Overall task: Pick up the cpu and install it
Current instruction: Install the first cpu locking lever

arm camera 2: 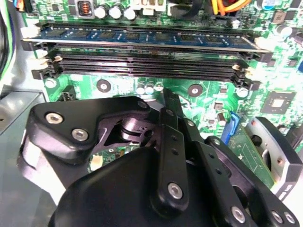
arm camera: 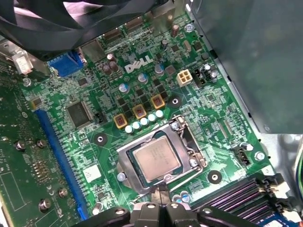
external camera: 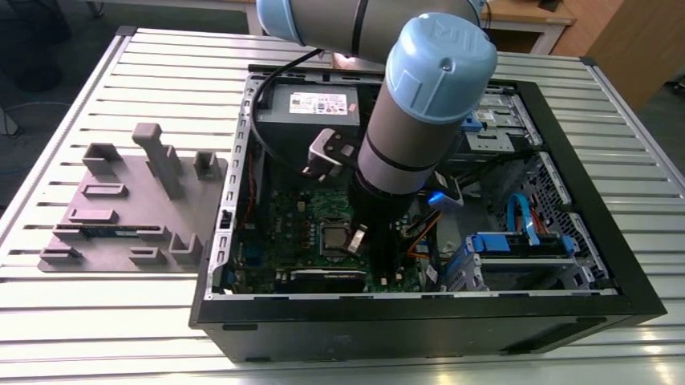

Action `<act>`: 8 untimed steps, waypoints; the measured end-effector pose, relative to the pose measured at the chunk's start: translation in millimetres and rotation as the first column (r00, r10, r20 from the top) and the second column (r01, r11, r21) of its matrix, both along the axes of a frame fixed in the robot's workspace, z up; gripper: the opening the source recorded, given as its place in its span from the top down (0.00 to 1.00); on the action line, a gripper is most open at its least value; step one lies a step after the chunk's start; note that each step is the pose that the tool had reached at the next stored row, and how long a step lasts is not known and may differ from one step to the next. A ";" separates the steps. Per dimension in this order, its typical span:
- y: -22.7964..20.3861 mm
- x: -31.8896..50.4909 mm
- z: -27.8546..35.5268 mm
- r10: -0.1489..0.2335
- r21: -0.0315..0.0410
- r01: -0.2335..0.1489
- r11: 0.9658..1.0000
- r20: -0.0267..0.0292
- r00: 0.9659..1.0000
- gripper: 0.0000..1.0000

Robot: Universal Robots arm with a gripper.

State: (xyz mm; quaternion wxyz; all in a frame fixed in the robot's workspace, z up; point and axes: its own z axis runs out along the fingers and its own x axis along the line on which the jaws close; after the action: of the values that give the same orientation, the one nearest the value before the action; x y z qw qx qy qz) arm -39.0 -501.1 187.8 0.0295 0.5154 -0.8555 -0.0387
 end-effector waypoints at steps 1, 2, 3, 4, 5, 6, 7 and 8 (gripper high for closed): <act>-0.9 -0.3 0.7 0.000 -0.001 0.000 1.000 0.000 1.000 0.89; -0.9 -0.3 0.7 0.000 -0.002 0.000 1.000 -0.001 1.000 0.89; -0.8 -0.2 0.6 0.000 -0.001 0.000 1.000 -0.001 1.000 0.89; -0.7 -0.2 0.7 0.000 -0.001 0.000 1.000 -0.001 1.000 0.89; -0.7 -0.2 0.6 0.000 -0.001 0.000 1.000 -0.001 1.000 0.89; -0.7 -0.2 0.6 0.000 -0.001 0.000 1.000 -0.001 1.000 0.89; -0.6 -0.1 0.6 0.000 -0.001 0.000 1.000 -0.001 1.000 0.89; -0.6 -0.1 0.6 0.000 -0.001 0.000 1.000 -0.001 1.000 0.89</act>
State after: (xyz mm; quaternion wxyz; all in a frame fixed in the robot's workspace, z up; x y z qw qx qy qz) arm -39.1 -501.8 188.4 0.0300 0.5155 -0.8555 -0.0384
